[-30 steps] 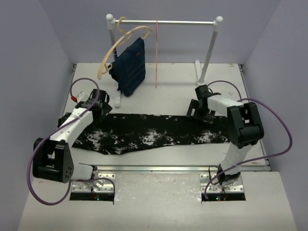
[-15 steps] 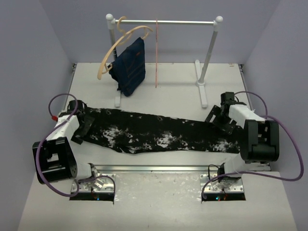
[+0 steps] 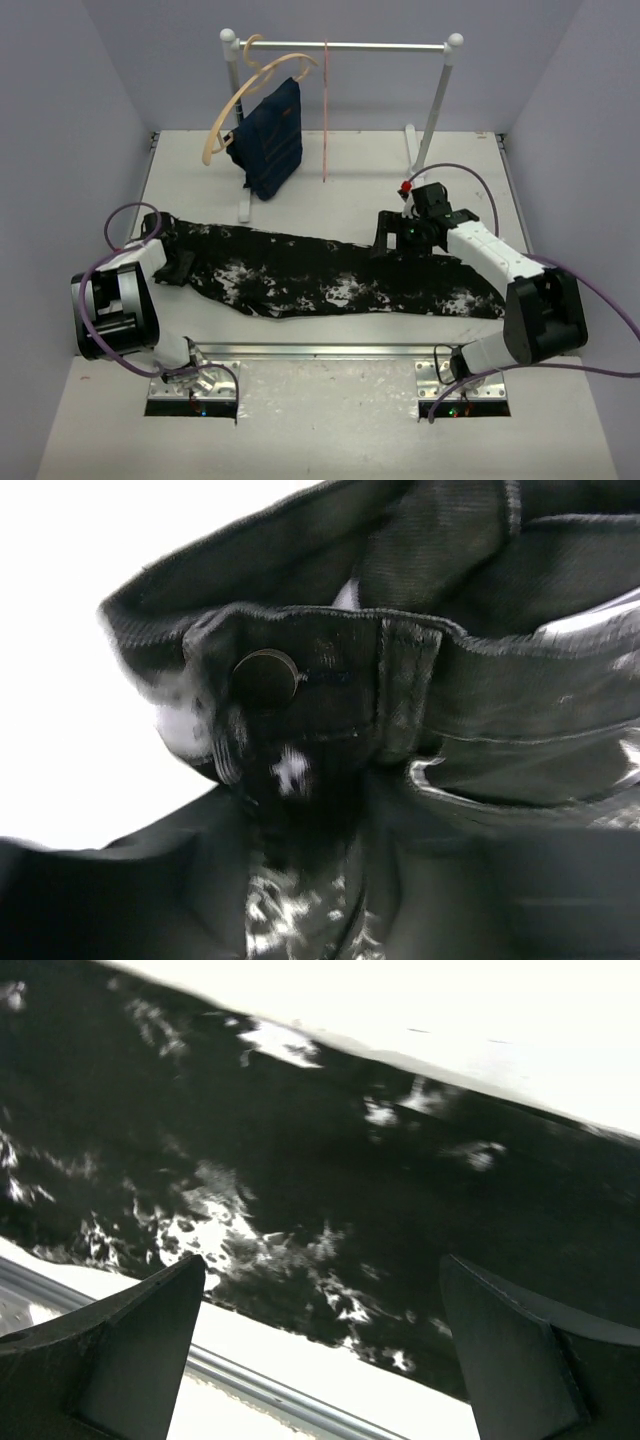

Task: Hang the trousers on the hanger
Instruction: Fold the trousers at the center of the board.

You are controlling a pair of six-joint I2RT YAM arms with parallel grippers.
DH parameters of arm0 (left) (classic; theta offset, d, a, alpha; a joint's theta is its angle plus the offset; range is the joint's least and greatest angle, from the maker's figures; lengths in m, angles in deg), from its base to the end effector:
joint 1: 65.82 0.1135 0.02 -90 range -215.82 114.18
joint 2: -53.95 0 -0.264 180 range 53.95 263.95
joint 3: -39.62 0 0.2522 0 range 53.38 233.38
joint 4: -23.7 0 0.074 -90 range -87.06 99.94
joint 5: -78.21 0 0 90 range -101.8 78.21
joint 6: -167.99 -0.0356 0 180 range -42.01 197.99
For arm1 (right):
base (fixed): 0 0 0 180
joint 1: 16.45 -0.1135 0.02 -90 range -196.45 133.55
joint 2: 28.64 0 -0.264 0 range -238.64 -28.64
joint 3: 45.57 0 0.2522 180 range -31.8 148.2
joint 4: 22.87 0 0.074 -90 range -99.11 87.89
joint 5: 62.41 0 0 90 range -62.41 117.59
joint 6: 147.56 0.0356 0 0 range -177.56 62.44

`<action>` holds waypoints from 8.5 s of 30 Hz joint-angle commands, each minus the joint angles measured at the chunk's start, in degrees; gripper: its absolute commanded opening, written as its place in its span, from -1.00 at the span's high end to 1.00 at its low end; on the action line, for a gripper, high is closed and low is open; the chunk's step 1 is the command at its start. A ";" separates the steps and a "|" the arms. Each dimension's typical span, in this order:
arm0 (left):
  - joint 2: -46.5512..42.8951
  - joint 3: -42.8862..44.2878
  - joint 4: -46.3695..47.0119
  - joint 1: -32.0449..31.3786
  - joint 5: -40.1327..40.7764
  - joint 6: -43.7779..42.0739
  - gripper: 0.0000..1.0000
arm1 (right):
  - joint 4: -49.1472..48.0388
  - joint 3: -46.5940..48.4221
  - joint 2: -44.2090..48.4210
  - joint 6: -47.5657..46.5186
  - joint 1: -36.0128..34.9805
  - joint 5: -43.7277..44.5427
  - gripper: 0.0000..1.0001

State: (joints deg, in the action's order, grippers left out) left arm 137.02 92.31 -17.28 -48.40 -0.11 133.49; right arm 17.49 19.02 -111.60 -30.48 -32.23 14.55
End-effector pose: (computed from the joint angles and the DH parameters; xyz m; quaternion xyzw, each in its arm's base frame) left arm 0.2273 0.0789 0.1449 -0.5966 0.7797 0.0424 0.1850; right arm 0.2705 0.0848 0.2031 0.0637 0.9551 0.1996 0.2093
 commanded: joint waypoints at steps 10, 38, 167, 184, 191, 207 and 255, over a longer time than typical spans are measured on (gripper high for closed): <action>-29.25 1.22 12.48 2.80 1.42 -10.69 0.99 | -0.58 5.55 -16.52 6.18 -15.37 17.27 -0.98; -40.22 3.15 36.63 -4.06 -39.46 -16.75 1.00 | -4.11 8.60 -11.18 15.83 -24.04 12.86 -0.98; -39.39 -1.50 2.62 -49.63 23.35 -3.88 -1.00 | -11.44 7.62 -14.04 5.68 -2.04 -21.69 -0.98; -26.90 -1.06 -1.80 -19.46 8.09 -9.02 -1.00 | -6.20 16.90 -26.30 14.55 -8.67 -12.48 -0.37; -24.69 -5.01 0.76 -13.70 5.50 -14.12 -1.00 | -10.48 16.83 -24.67 11.95 -10.50 -16.82 1.00; -15.90 -4.12 0.94 -12.94 5.46 -12.70 -1.00 | -19.79 -12.72 7.62 3.18 -10.76 -5.05 1.00; -22.47 -9.98 20.77 -25.62 -24.21 -10.77 -1.00 | 1.02 -7.15 13.72 11.81 -17.44 12.01 -0.46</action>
State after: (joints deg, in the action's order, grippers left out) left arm 106.67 82.55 -4.26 -67.20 -20.39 119.71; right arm 25.70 16.34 -94.86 -20.50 -47.56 29.82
